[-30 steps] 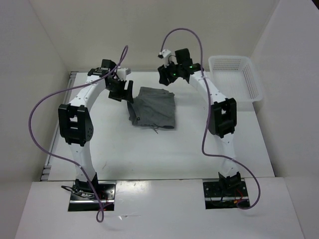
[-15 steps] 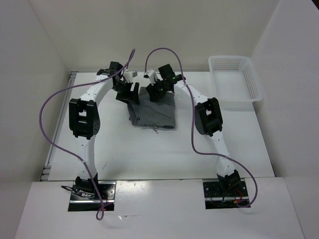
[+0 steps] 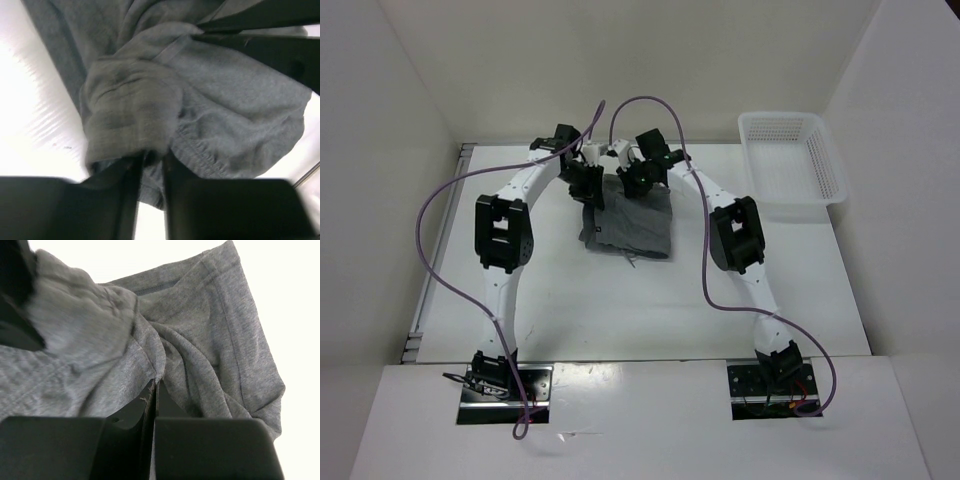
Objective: Fold and stack the shorts
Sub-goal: Fold the shorts
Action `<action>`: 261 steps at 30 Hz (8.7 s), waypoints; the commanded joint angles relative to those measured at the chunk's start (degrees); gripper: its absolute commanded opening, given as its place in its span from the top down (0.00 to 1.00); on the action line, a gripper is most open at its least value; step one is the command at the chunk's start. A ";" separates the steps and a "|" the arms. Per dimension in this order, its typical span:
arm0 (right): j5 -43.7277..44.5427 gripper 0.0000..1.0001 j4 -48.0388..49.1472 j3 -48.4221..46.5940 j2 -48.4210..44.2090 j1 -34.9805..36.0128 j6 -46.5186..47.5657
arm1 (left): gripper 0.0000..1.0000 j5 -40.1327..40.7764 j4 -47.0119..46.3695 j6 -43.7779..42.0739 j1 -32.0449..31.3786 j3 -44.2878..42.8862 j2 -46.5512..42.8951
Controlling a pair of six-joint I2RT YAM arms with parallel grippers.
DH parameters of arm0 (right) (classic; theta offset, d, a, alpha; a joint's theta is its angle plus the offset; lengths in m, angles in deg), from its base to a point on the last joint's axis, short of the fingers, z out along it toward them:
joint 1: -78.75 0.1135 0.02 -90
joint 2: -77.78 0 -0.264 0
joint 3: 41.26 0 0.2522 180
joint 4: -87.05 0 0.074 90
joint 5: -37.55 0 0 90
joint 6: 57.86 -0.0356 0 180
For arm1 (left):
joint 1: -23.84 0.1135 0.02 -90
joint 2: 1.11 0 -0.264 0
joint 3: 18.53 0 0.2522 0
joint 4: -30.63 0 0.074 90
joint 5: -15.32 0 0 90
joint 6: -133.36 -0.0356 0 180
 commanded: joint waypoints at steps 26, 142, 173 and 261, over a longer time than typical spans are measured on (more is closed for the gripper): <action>-1.00 1.00 6.26 -5.70 -6.25 -12.12 -10.05 | 0.99 11.79 3.01 -0.19 -4.87 -23.87 -2.66; -8.46 0.64 19.19 40.89 -18.64 -10.63 -37.74 | 0.83 7.66 -5.43 -0.19 -1.61 -2.91 11.24; -5.84 0.39 7.32 36.50 -29.45 -15.02 -14.36 | 0.36 19.62 -6.05 -0.19 2.87 14.90 -17.23; 43.39 0.81 22.43 48.26 -53.35 -10.45 -6.10 | 0.01 47.56 -16.15 -0.19 7.71 24.25 -29.09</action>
